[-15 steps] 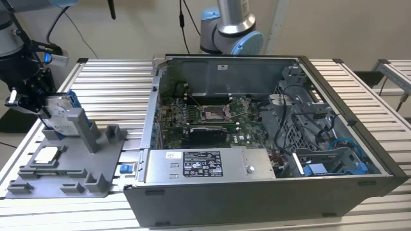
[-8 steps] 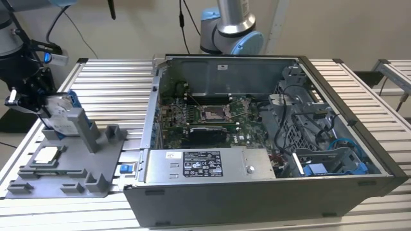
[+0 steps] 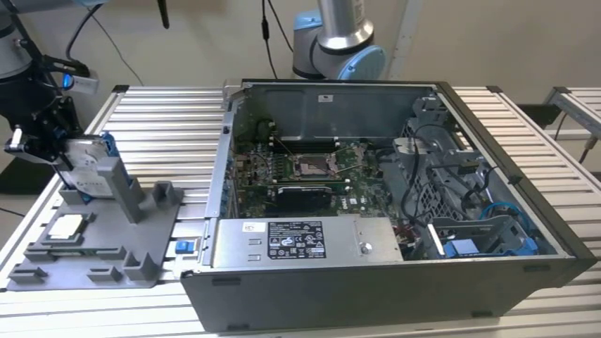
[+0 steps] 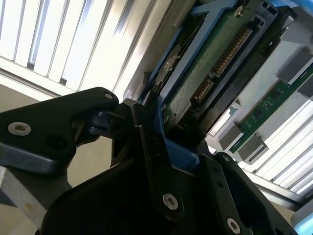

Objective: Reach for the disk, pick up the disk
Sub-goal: 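Pick up the disk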

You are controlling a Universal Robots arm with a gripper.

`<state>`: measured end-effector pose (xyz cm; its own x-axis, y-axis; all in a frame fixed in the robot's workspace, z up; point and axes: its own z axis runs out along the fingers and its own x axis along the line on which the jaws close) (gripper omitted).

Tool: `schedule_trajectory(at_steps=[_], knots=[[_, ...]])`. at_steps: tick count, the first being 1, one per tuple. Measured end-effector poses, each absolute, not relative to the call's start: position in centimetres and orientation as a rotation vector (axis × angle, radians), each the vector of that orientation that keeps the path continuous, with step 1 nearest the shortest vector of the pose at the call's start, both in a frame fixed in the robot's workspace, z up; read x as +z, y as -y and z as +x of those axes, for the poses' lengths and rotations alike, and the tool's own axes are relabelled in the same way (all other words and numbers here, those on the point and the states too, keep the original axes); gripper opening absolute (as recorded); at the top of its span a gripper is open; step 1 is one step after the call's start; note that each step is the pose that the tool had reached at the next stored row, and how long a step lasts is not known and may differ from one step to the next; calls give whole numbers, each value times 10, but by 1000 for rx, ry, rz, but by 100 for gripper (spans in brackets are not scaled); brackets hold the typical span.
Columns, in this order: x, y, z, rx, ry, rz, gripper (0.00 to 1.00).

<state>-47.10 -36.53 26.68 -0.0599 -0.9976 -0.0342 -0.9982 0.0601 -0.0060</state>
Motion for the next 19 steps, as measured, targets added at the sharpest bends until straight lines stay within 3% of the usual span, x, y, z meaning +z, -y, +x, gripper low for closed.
schedule_trajectory(at_steps=[8, 12, 19], knots=[[267, 365, -471, 19, -2270, -2138, 0], [267, 365, -471, 84, -2241, -2110, 0], [274, 365, -472, 58, -2252, -2121, 0]])
